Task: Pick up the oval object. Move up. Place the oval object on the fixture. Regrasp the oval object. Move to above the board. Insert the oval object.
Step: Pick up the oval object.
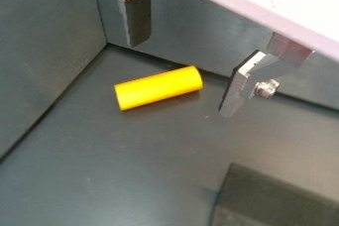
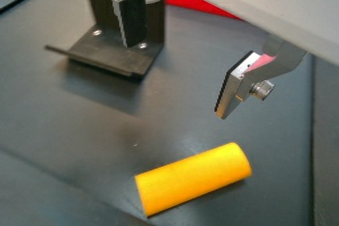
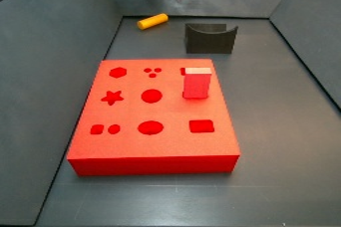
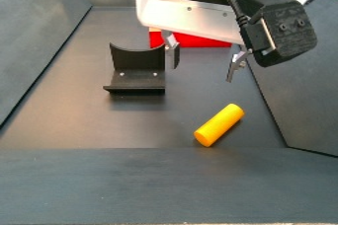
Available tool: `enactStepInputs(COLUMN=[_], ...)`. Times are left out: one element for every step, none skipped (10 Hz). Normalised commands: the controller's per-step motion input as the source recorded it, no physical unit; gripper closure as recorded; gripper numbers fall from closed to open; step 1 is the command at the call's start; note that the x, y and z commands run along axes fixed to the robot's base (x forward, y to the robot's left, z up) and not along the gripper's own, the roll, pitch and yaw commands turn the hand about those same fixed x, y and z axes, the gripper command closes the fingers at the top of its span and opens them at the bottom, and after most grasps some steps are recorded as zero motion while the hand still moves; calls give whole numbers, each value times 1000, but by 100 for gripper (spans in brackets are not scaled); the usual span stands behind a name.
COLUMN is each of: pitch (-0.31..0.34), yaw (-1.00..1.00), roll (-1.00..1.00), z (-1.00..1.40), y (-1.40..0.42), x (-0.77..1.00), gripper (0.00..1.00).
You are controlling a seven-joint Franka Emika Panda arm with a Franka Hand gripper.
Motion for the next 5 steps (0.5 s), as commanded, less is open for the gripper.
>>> enactStepInputs(pitch=[-81,-41,-123,-251,-301], yaw=[-257,-343,-397,-411,-446], roll=[-289,-231,-351,-459,-500], z=[-566,-674,-409,-160,-69], y=[466,423,240,143,71], x=[-114,-143,-111,0,14], gripper=[0,0,0,0,0])
